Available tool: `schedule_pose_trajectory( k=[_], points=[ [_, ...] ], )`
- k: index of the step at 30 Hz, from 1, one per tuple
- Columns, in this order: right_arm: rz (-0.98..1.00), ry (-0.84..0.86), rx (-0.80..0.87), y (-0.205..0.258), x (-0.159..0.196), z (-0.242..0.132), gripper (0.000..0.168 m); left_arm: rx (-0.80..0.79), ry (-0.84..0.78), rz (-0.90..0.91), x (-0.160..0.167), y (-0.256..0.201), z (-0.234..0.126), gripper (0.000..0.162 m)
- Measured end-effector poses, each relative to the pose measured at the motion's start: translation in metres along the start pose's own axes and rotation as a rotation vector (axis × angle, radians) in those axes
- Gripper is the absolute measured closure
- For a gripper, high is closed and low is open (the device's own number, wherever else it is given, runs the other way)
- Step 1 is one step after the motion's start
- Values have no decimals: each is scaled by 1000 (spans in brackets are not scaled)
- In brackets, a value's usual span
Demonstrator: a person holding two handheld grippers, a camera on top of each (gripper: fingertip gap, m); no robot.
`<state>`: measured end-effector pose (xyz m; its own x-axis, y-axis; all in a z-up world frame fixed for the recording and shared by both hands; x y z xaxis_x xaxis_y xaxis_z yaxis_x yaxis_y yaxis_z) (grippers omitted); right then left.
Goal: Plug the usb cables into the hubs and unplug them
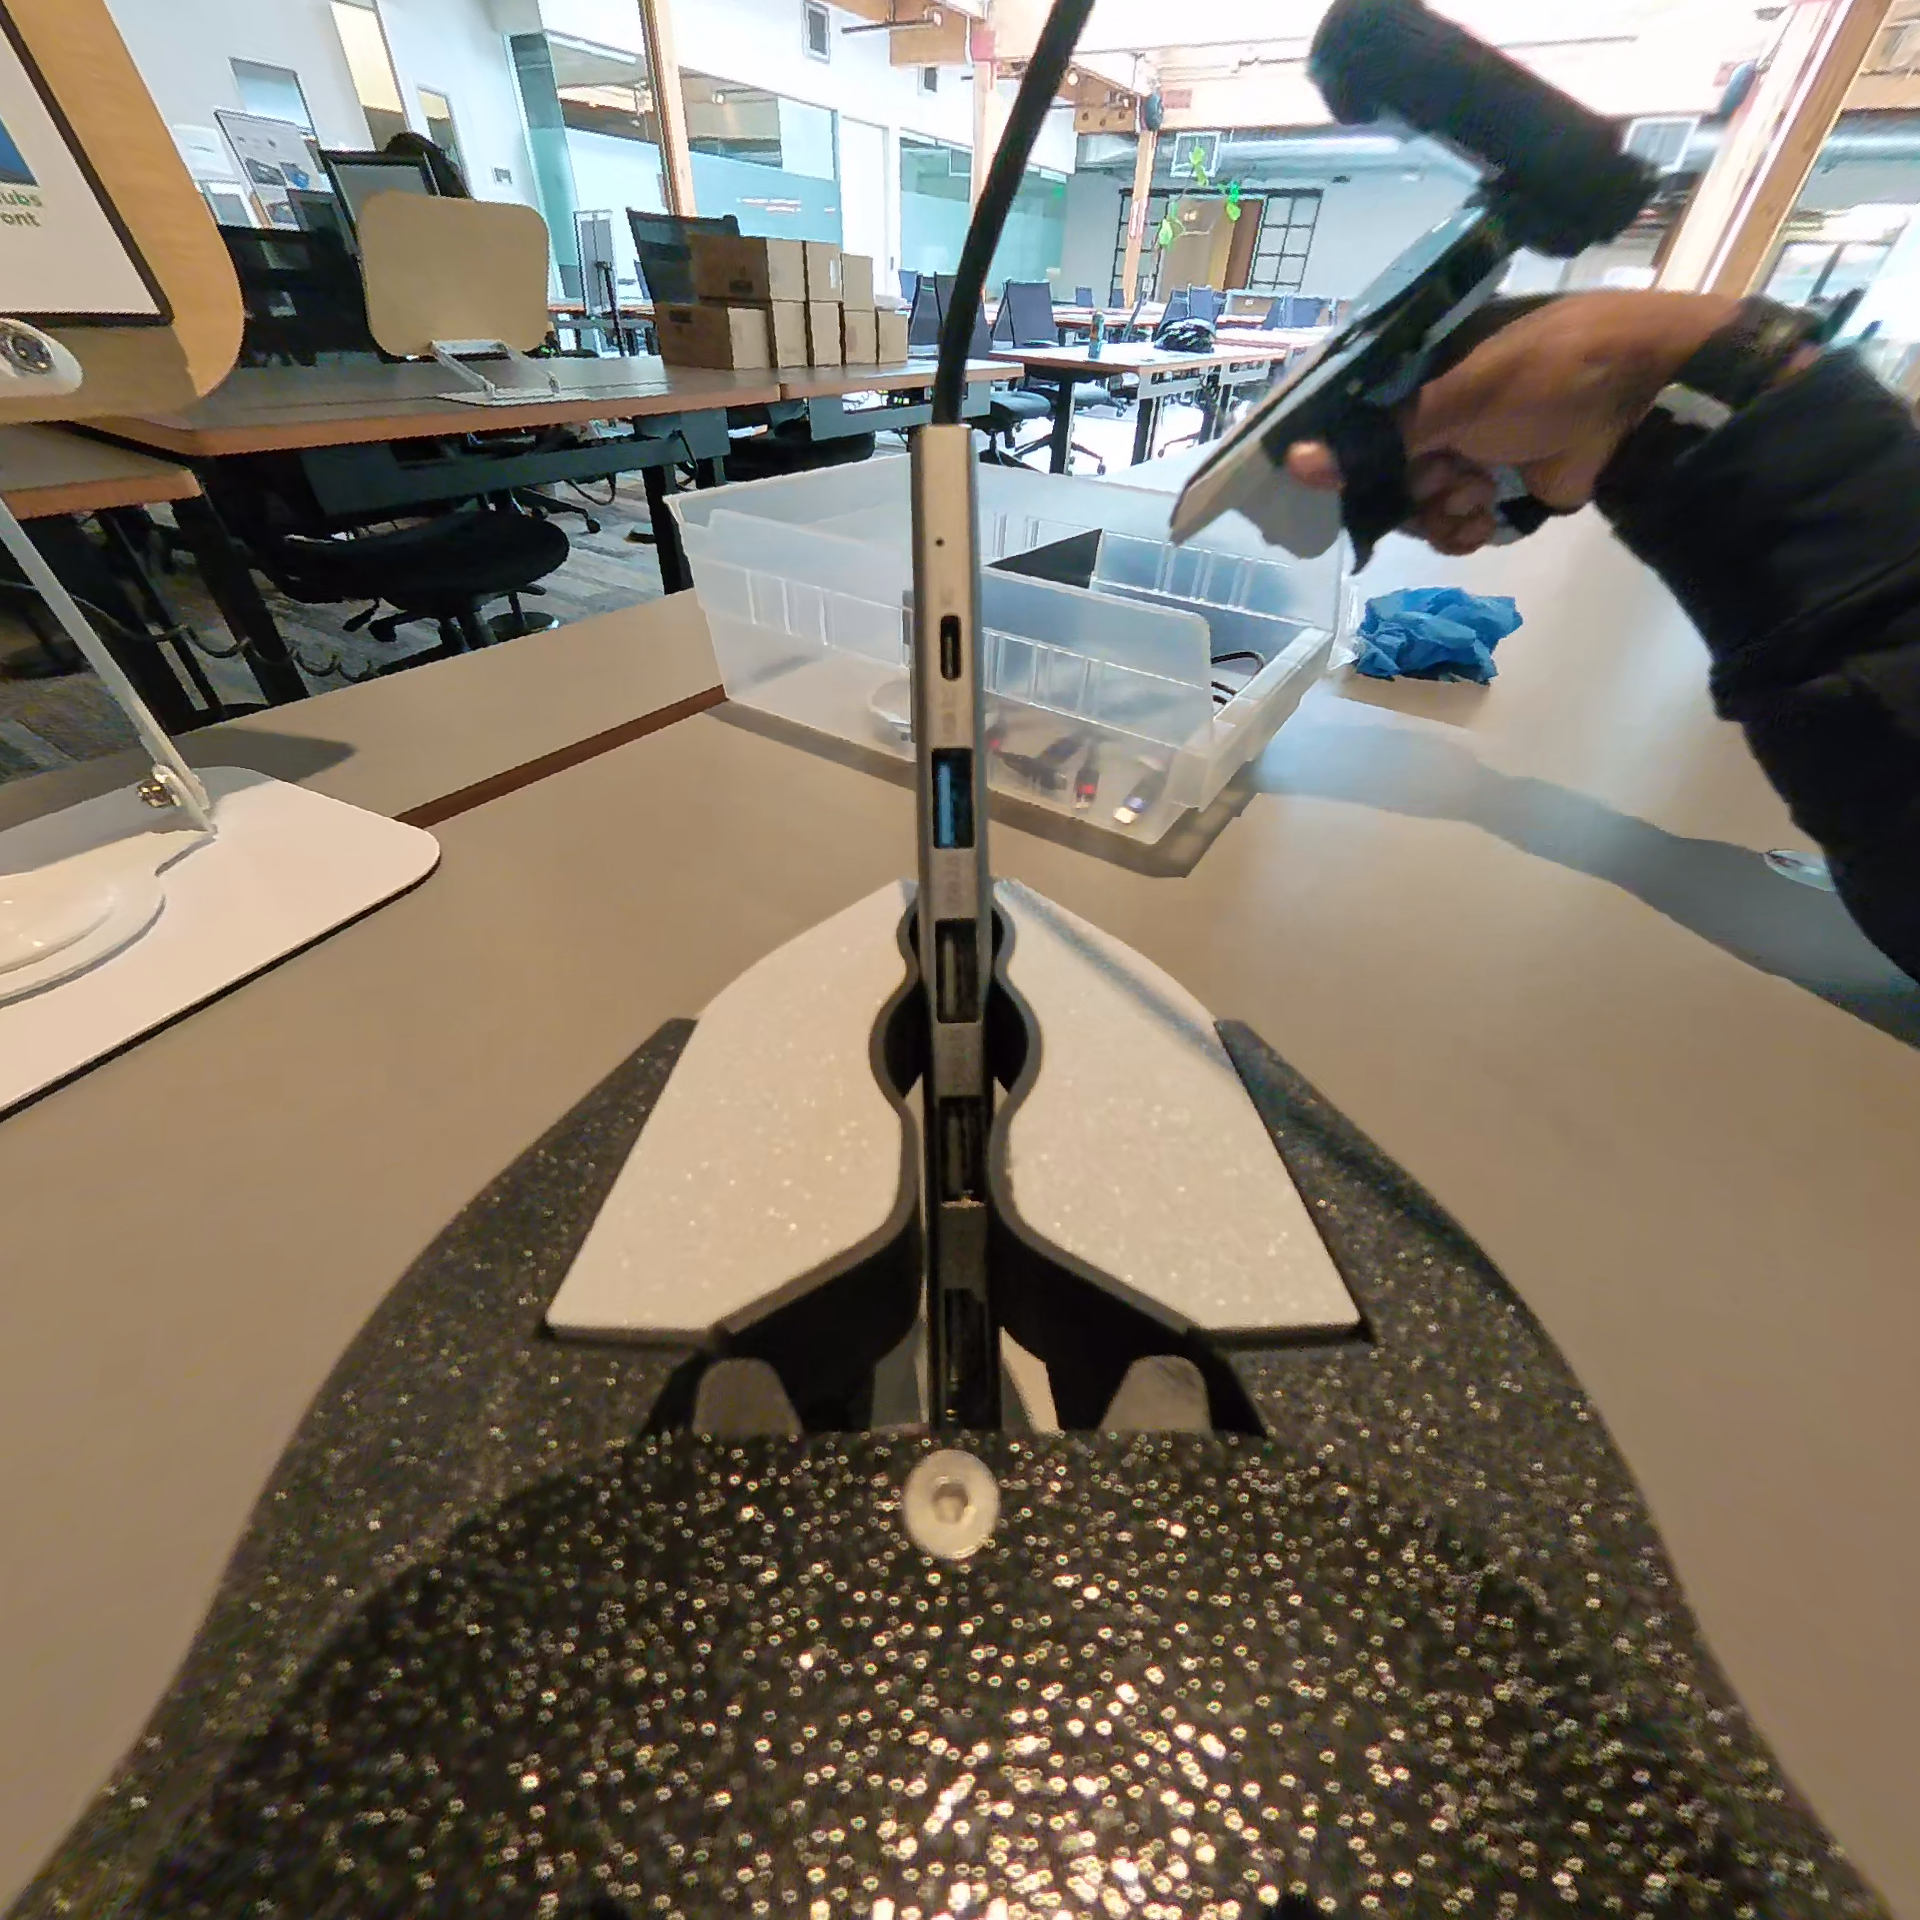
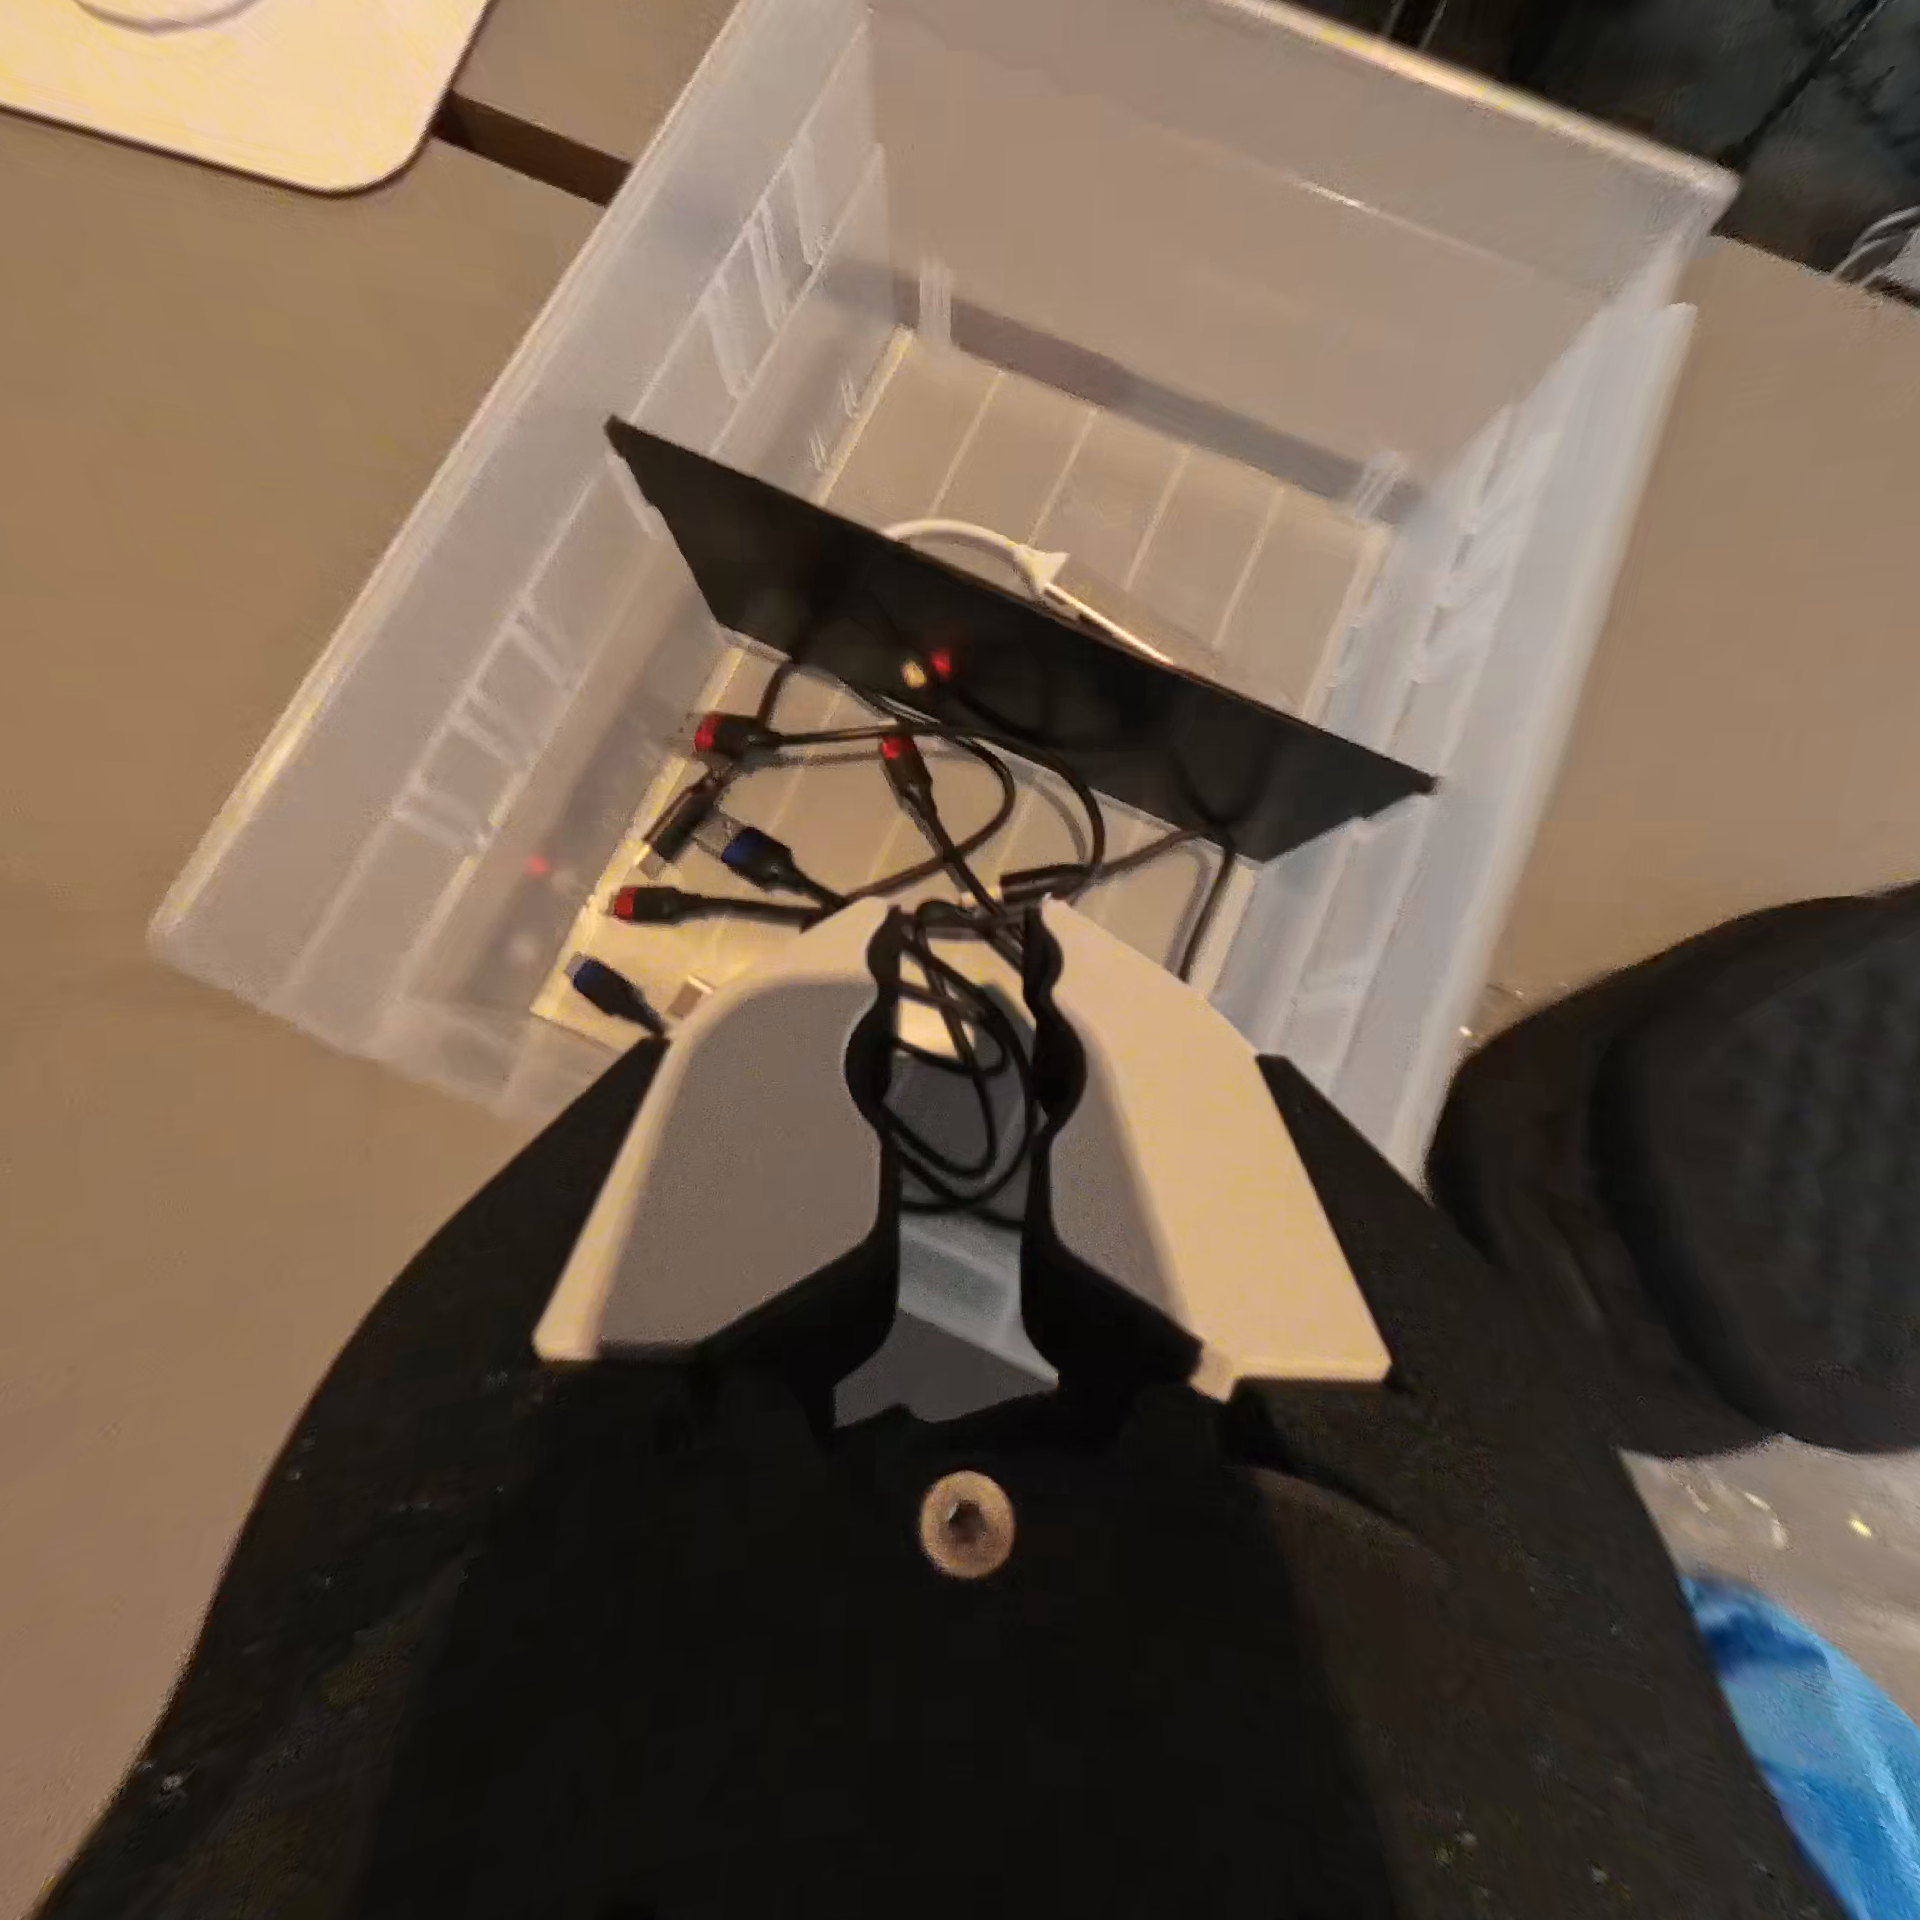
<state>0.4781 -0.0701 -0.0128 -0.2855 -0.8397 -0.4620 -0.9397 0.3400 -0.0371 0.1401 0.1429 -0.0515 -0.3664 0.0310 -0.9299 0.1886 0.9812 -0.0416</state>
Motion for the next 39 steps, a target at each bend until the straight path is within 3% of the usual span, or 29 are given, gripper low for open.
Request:
schedule_pose_trajectory(
  k=[7,11,19,20,31,39],
  points=[
    [70,197,5,-12,-11,57,132,-3,-9,-13,0,3,-2,155],
    [136,257,56,-18,-19,75,132,-3,-11,-22,1,4,-1,155],
    [162,318,39,-23,-9,88,154,9,-2,-36,4,3,2,155],
    [166,305,46,-25,-9,86,161,8,-1,-33,4,3,2,155],
    [161,81,-38,-20,-27,48,165,2,-3,-20,3,2,0,155],
    [114,-185,-42,1,-50,-21,166,29,-42,-45,-1,3,-5,155]
  ],
)
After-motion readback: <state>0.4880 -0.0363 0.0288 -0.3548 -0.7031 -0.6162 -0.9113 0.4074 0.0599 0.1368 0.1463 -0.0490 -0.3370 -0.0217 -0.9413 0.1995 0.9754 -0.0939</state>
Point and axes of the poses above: each gripper's, where its closed fingertips meet, z out along the fingers, x out of its underside, y = z × x across the jaws, the point moved 7 cm from there along -z, back along the fingers, and after that the axes turned 15 degrees about y, right-handed, at the moved point
